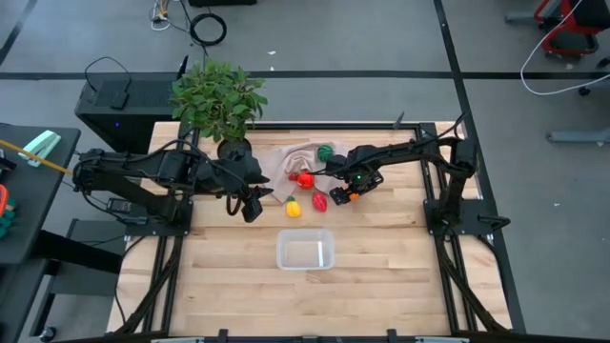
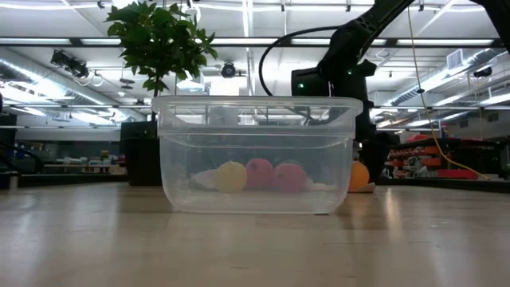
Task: Pick and placing Produce into tupperware
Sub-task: Put the orange into the transparent bin
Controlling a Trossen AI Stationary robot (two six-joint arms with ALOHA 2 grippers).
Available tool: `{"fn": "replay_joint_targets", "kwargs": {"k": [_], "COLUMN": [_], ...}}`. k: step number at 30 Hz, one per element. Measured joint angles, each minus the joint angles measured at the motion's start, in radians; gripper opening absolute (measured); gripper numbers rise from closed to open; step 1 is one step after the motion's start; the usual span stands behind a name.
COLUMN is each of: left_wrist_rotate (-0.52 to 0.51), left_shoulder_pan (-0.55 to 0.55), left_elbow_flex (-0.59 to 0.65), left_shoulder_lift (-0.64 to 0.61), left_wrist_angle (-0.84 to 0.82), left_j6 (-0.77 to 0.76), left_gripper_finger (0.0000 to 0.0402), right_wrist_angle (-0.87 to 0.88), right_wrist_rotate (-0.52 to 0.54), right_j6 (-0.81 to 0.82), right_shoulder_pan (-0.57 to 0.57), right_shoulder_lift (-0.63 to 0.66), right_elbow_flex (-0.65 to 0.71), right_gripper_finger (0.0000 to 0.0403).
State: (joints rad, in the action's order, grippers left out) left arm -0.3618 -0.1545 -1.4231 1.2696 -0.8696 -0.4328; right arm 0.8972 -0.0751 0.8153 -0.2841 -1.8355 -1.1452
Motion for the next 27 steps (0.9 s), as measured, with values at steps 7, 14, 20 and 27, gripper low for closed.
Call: {"fn": "replay_joint_targets", "kwargs": {"k": [7,14,20,27], "left_wrist_rotate": [0.0,0.0,0.0,0.0], "left_shoulder_pan": [0.0,0.0,0.0,0.0], "left_elbow_flex": [0.0,0.0,0.0,0.0], "left_shoulder_lift": [0.0,0.0,0.0,0.0], "left_wrist_angle": [0.0,0.0,0.0,0.0], "left_j6": [-0.001,-0.001,-0.001,0.0], "left_gripper_finger": [0.0142,0.0138,0.0146,0.014], "right_wrist_angle": [-0.001,-0.041,-0.041,-0.041], "right_wrist_rotate": [0.023,0.03,0.03,0.03], "right_j6": [-0.006,-0.013,-0.007,-0.007], "right_shoulder_pan": [-0.001,-0.001,-0.001,-0.001], "right_shoulder_lift": [0.0,0.0,0.0,0.0], "right_elbow_flex": [-0.009,-0.009,-0.009,-0.009], "right_gripper_finger": [0.0319,0.0318,0.0303,0.0258]}}
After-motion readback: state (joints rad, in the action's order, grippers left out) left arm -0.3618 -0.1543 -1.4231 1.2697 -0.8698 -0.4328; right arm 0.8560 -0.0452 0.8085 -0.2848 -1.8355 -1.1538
